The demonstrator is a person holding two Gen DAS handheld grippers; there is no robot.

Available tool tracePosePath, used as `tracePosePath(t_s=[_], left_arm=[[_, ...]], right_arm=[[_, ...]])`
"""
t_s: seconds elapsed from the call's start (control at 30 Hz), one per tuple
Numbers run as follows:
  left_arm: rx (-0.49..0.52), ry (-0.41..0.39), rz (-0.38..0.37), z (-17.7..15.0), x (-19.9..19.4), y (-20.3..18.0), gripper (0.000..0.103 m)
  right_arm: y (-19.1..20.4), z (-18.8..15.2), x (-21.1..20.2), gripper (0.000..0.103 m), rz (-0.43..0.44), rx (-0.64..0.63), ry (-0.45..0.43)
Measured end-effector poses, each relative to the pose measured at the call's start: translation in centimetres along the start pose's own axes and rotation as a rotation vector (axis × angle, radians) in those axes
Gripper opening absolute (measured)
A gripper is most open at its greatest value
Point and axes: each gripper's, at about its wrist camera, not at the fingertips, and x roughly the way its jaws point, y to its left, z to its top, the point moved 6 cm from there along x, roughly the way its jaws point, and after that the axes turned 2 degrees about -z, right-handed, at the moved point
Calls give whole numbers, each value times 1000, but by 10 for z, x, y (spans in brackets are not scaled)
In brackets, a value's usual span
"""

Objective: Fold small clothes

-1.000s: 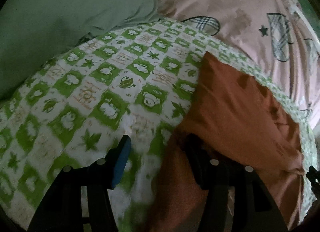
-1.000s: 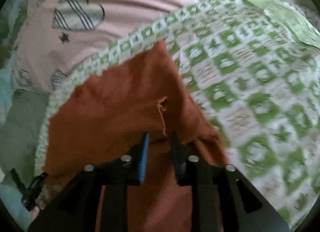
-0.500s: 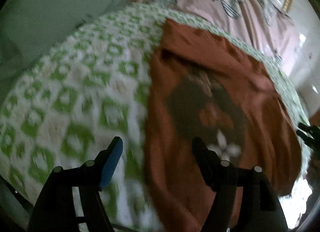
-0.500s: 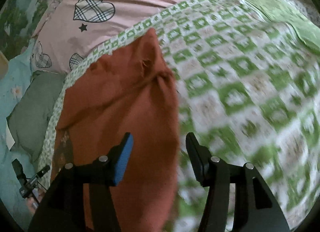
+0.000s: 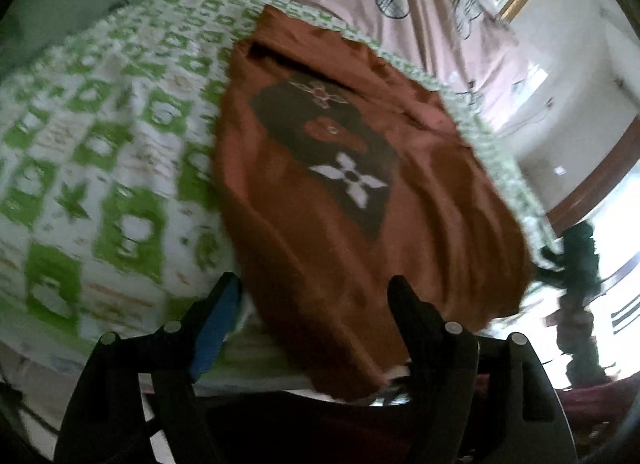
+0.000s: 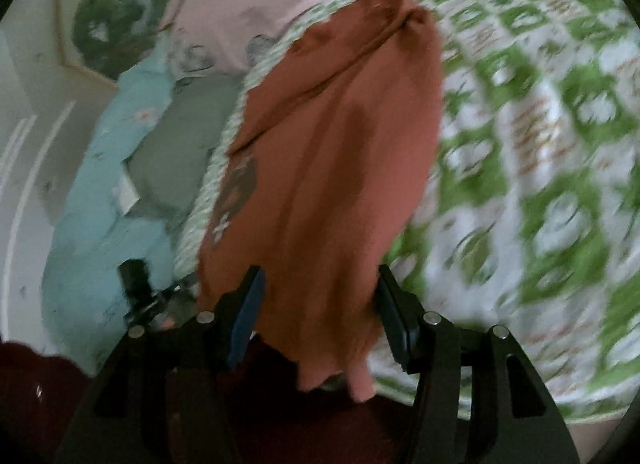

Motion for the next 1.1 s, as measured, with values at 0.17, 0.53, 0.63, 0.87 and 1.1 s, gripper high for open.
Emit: tracePosePath(t_s=[0.17,0.53,0.63,0.87,1.1], left_arm=[[1,6,66,0,3,10,26],[-100,44,10,-4,-6,32,17],[-124,67,-60,-1,-4,26,47],[66,77,81,-5,6,8,8],[-21,-85,0,17,-43,9,4]], right_arm=[[-4,1,1,50,13,16,-34],[-21,-3,-29,10,54,76,-131],[-32,-8,-21,15,-7,95,-91],[-29,-16,-17,15,-12,53,-86],[-14,-3,-45,8,94,66,-189]])
